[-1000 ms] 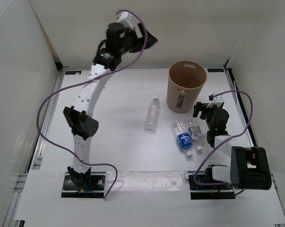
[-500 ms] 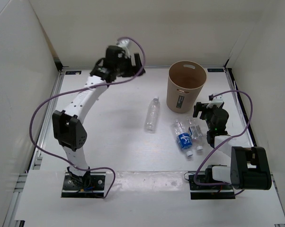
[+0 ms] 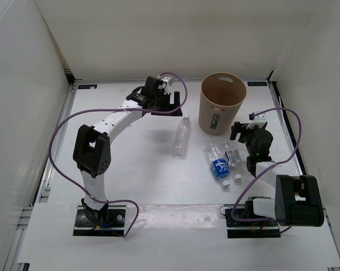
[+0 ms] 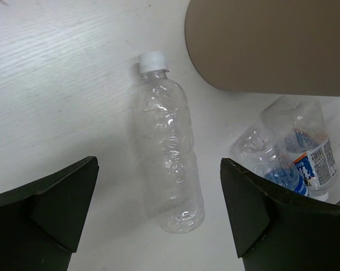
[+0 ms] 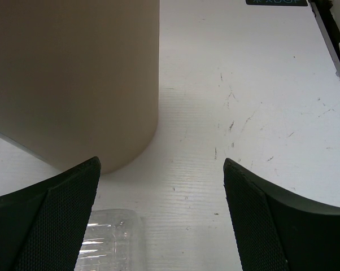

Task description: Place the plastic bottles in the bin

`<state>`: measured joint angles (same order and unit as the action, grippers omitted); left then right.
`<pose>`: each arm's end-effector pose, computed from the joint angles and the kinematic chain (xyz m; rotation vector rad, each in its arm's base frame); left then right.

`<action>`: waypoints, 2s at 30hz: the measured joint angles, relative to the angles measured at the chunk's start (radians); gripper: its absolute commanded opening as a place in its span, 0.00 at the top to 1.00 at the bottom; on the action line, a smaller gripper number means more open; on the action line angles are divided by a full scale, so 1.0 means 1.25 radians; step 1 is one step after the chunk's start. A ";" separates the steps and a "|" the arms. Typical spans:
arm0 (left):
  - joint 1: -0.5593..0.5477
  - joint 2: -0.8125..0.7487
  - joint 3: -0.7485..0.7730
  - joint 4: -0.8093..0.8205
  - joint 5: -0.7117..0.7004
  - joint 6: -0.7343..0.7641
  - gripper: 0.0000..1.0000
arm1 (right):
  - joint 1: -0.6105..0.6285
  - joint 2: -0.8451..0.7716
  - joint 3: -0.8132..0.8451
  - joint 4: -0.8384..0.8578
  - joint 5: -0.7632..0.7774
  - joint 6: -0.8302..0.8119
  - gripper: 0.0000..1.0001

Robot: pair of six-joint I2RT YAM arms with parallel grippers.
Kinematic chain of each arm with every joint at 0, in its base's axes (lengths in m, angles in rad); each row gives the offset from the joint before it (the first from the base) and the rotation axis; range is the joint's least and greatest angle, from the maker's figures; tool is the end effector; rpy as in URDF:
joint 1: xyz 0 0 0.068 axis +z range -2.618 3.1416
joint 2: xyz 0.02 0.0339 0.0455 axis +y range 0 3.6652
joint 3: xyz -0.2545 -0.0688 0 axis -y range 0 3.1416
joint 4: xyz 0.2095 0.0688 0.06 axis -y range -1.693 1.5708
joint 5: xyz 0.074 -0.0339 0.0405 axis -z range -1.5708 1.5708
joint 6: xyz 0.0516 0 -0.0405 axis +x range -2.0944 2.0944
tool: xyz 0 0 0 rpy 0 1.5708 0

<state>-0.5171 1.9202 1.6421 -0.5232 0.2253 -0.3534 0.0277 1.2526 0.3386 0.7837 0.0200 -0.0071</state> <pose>0.3520 -0.2135 0.2635 0.3124 2.4345 -0.6701 0.2403 0.0056 0.2096 -0.0147 1.7010 -0.0016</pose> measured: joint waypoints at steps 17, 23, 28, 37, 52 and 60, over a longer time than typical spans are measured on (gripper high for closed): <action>-0.090 0.193 0.050 -0.046 0.001 -0.013 0.01 | 0.000 0.000 0.000 0.000 0.007 0.003 0.10; -0.089 0.214 0.050 -0.061 0.009 -0.042 0.11 | 0.000 0.000 0.000 0.000 0.015 0.007 0.10; -0.089 0.217 0.050 -0.076 0.020 -0.054 0.20 | 0.000 0.000 0.000 0.000 0.024 0.010 0.10; -0.066 0.194 0.070 -0.109 0.010 -0.050 0.32 | 0.009 0.000 0.000 0.001 0.046 0.018 0.10; 0.056 -0.003 0.345 0.060 -0.001 -0.104 0.47 | 0.011 0.000 0.000 0.001 0.054 0.019 0.10; 0.010 0.134 0.567 0.219 0.053 -0.209 0.40 | 0.011 0.000 0.000 0.001 0.057 0.019 0.10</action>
<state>-0.5049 2.0872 2.3512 -0.2493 0.2920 -0.6151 0.0418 1.2526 0.3386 0.7849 0.0917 0.0170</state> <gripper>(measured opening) 0.679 0.905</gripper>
